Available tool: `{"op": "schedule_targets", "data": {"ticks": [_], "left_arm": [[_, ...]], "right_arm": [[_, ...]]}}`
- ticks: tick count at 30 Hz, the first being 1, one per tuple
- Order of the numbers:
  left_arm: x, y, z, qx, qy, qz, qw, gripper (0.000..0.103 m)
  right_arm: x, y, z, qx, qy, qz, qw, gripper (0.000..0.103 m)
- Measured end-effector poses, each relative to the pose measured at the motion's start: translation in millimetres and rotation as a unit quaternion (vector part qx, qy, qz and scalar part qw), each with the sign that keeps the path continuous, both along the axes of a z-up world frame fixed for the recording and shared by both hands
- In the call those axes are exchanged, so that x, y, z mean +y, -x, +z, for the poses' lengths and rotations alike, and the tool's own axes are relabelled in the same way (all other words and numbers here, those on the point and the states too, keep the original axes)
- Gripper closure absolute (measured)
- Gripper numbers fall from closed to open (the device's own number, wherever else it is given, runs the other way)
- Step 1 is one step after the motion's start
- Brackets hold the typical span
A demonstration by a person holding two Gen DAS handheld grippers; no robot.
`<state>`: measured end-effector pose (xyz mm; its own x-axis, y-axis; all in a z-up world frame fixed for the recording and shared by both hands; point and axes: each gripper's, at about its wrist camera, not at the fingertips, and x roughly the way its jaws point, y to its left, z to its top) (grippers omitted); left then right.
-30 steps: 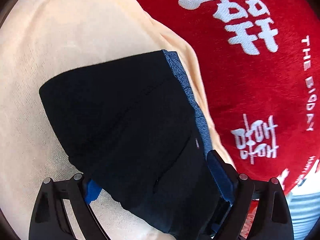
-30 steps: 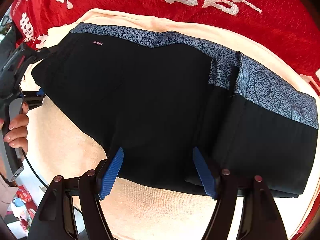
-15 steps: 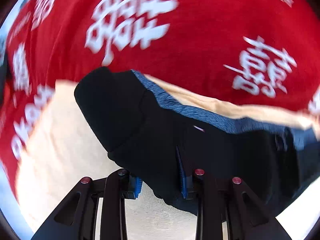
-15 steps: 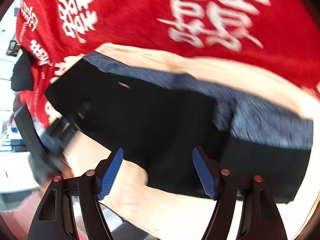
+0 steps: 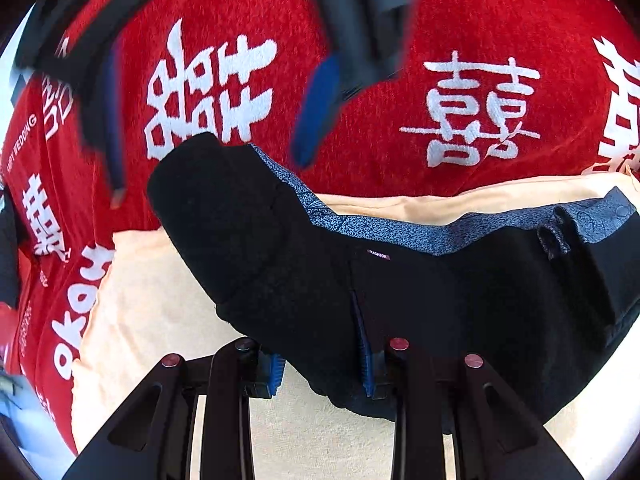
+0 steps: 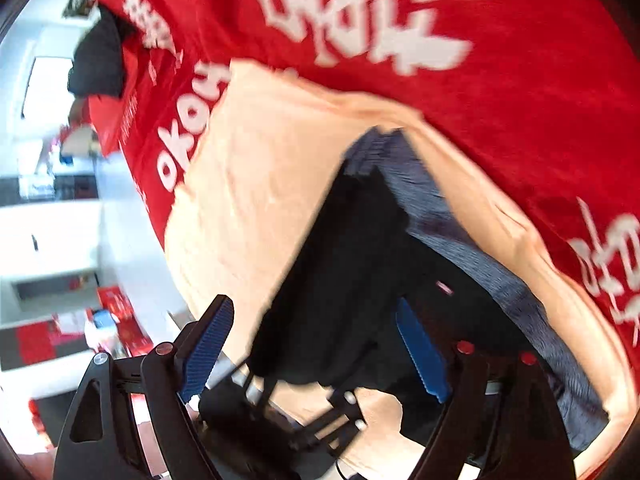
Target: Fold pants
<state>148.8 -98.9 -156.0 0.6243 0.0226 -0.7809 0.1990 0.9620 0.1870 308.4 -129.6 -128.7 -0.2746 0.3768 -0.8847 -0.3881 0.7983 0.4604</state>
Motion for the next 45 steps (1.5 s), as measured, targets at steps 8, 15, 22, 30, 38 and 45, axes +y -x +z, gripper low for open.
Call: {"op": "schedule_targets", "data": {"ticks": [8, 15, 22, 30, 38, 45], "left_arm": [[-10, 2, 8, 0.002, 0.003, -0.009, 1.0000, 0.072], [-54, 14, 48, -0.014, 0.030, -0.064, 0.9974, 0.072], [-129, 35, 84, -0.015, 0.042, -0.138, 0.9894, 0.072], [-232, 62, 100, -0.007, 0.018, -0.227, 0.9737, 0.072], [-324, 87, 69, 0.027, -0.019, -0.287, 0.9574, 0.072], [-351, 95, 19, 0.072, -0.068, -0.280, 0.9550, 0.072]], "right_arm": [[1, 7, -30, 0.008, 0.073, 0.024, 0.997, 0.080], [-86, 25, 14, -0.025, -0.023, -0.059, 0.998, 0.083], [-212, 71, 51, -0.051, -0.105, -0.163, 0.980, 0.083], [-348, 125, 58, -0.072, -0.172, -0.265, 0.946, 0.083], [-449, 164, 16, -0.061, -0.199, -0.345, 0.915, 0.082], [-477, 170, -55, -0.029, -0.198, -0.363, 0.910, 0.081]]}}
